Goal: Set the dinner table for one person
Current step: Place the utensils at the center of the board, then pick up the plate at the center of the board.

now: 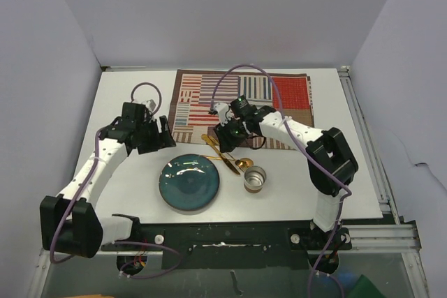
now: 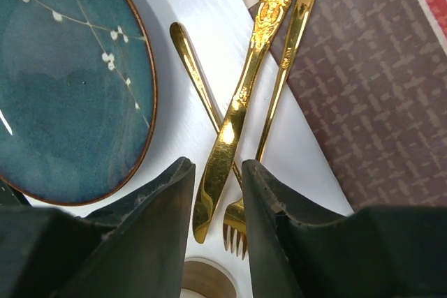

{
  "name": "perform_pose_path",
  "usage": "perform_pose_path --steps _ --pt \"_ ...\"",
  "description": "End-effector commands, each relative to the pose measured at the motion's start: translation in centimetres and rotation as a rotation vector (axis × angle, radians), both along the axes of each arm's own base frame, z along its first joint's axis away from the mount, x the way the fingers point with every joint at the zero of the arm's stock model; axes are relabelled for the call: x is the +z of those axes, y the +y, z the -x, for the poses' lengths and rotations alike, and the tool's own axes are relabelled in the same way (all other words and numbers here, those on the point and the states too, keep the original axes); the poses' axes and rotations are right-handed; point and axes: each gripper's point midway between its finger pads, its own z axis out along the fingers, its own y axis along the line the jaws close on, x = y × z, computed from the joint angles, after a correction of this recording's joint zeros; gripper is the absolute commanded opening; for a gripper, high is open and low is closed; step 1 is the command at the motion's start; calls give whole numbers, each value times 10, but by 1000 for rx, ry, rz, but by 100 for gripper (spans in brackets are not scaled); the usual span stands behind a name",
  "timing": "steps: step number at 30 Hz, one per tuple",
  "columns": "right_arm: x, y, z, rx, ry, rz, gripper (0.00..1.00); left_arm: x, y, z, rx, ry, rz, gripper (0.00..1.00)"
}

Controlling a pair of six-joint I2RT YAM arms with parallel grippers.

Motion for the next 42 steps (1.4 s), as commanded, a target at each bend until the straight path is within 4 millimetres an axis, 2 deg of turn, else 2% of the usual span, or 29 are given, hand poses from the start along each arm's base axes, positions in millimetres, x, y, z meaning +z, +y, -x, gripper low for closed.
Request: perform_pose_path --steps 1,6,9,13,16,21,24,39,42 --pt "4 16 9 37 -4 -59 34 20 -16 17 -11 -30 19 71" --pt "-7 13 33 57 18 -45 33 21 -9 37 3 -10 -26 71" --pt "-13 11 43 69 42 -44 33 4 -1 43 13 45 -76 71" --pt "-17 11 50 77 57 -44 33 -20 -1 53 -37 163 -106 71" --pt "-18 11 55 84 61 -48 33 -28 0 55 -66 211 -138 71" --pt "-20 11 57 94 58 -51 33 -41 25 63 -87 319 -298 71" --pt "-21 13 57 99 59 -60 33 -43 15 65 -126 351 -255 71" --pt "-10 31 71 182 71 -115 33 -75 4 77 -201 500 -239 71" --pt "-10 31 74 187 74 -121 33 -79 2 78 -203 509 -239 67"
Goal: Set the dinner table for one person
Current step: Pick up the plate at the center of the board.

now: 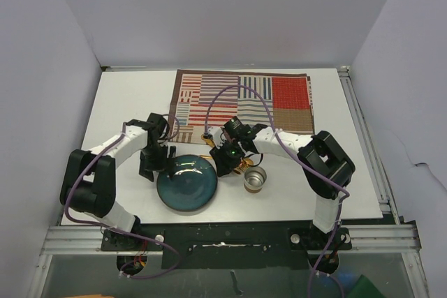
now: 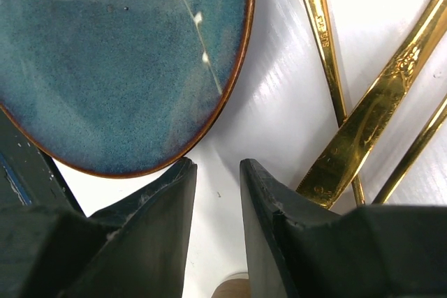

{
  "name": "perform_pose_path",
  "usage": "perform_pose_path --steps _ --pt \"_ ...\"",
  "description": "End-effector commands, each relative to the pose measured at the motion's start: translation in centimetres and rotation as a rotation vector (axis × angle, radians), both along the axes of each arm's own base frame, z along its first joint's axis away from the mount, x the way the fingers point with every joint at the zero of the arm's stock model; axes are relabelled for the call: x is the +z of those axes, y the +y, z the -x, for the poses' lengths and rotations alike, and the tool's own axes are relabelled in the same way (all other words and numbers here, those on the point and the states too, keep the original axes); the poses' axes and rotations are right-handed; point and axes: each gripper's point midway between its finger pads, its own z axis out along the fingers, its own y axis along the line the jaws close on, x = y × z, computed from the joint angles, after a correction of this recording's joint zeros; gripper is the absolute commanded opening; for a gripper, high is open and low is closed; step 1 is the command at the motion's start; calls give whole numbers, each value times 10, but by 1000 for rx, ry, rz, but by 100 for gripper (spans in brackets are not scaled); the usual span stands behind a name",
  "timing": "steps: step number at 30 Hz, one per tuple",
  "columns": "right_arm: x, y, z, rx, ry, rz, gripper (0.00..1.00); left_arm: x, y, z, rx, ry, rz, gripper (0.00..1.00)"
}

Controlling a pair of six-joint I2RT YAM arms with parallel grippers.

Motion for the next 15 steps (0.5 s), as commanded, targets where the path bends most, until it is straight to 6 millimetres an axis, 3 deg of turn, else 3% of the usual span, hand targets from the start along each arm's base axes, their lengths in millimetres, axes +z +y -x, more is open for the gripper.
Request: perform_pose_path --steps 1,9,12,15 --pt "34 18 -1 48 -64 -116 34 6 -10 -8 -20 -25 39 65" --pt "33 18 0 44 -50 -117 36 7 -14 -5 -6 -43 63 22" --pt "32 21 0 47 -39 -120 36 10 -15 -5 -2 -52 74 0" --pt "29 23 1 49 -25 -121 36 11 -16 -4 -1 -62 80 0"
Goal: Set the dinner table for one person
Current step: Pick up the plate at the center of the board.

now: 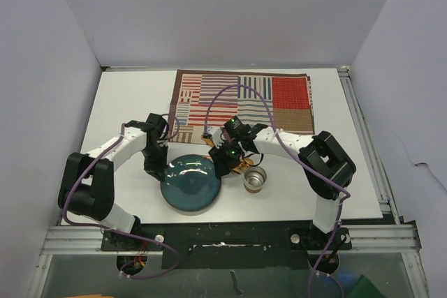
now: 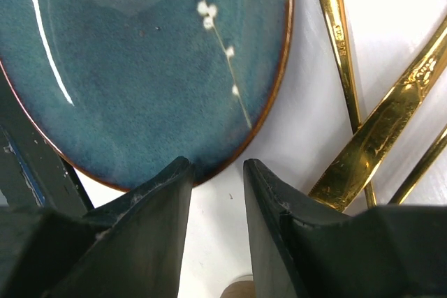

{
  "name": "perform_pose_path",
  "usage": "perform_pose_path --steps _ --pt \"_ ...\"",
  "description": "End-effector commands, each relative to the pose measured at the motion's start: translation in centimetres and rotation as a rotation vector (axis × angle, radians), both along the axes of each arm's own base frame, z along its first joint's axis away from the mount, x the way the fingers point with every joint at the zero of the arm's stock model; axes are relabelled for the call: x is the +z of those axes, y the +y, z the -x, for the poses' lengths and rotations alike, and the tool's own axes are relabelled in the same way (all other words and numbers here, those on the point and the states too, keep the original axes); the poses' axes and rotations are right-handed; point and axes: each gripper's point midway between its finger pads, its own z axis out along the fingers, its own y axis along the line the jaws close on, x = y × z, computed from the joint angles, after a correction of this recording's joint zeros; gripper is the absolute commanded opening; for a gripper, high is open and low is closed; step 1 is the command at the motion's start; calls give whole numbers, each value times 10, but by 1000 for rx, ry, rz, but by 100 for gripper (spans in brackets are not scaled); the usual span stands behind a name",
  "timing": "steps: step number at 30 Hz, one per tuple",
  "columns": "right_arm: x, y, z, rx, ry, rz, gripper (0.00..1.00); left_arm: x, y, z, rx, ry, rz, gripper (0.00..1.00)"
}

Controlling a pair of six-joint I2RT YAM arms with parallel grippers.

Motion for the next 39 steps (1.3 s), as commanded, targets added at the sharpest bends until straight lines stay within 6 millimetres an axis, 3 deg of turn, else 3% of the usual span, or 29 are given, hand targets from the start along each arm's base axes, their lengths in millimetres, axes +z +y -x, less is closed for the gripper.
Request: perform_pose_path --steps 1,17,20,22,25,39 --pt "21 19 -2 31 -34 -87 36 11 -16 -6 5 -61 82 0" --pt "-4 10 16 18 30 -68 36 3 -26 -1 -5 -38 147 0" --pt "-9 9 17 15 42 -58 30 1 -30 1 -4 -28 173 0" --pt "-11 10 17 15 47 -53 20 0 -34 0 -1 -28 194 0" --pt "-9 12 12 14 40 -50 0 4 -39 -6 9 -55 220 0" --pt "8 19 -26 14 -2 -25 0 34 -65 -53 -4 -189 328 0"
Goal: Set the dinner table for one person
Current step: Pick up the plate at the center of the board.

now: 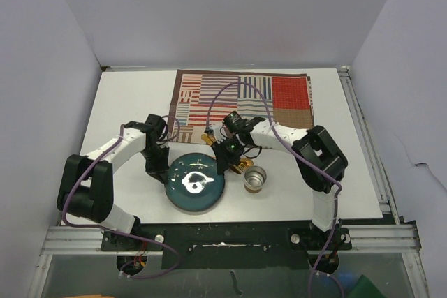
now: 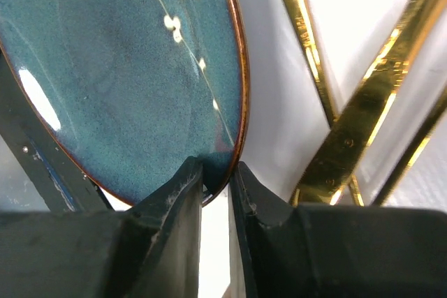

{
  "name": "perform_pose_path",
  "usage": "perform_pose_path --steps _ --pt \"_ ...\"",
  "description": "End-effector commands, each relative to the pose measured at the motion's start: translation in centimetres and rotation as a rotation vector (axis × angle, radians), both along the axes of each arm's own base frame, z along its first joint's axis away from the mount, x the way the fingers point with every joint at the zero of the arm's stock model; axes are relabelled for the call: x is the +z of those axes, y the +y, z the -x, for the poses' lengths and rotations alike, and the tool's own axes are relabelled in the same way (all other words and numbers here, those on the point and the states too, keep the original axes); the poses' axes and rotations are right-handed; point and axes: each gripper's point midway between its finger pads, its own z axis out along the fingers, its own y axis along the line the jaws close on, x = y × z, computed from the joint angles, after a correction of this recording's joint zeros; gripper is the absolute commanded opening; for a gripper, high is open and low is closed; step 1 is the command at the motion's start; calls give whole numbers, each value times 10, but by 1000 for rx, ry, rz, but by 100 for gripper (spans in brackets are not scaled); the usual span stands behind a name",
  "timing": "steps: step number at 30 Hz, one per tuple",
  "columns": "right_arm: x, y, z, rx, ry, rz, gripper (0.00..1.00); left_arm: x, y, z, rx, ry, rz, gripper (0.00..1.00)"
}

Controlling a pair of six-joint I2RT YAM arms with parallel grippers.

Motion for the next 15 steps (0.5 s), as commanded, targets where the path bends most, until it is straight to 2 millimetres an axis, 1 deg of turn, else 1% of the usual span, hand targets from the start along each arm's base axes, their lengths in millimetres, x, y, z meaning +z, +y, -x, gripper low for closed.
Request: perform_pose_path --steps 1,3,8,9,13,15 --pt "15 18 -24 81 -152 -70 0 29 -50 -70 2 -237 236 0" --pt "15 15 -28 73 -153 -65 0 29 -54 -77 10 -262 249 0" --pt "21 8 -44 52 -158 -86 0 26 -61 -90 24 -287 276 0" --pt "22 6 -49 45 -156 -91 0 27 -62 -93 27 -294 283 0" --pt "14 -3 -69 17 -135 -62 0 38 -70 -111 41 -341 331 0" --pt "12 -5 -75 2 -127 -67 0 45 -72 -123 54 -368 349 0"
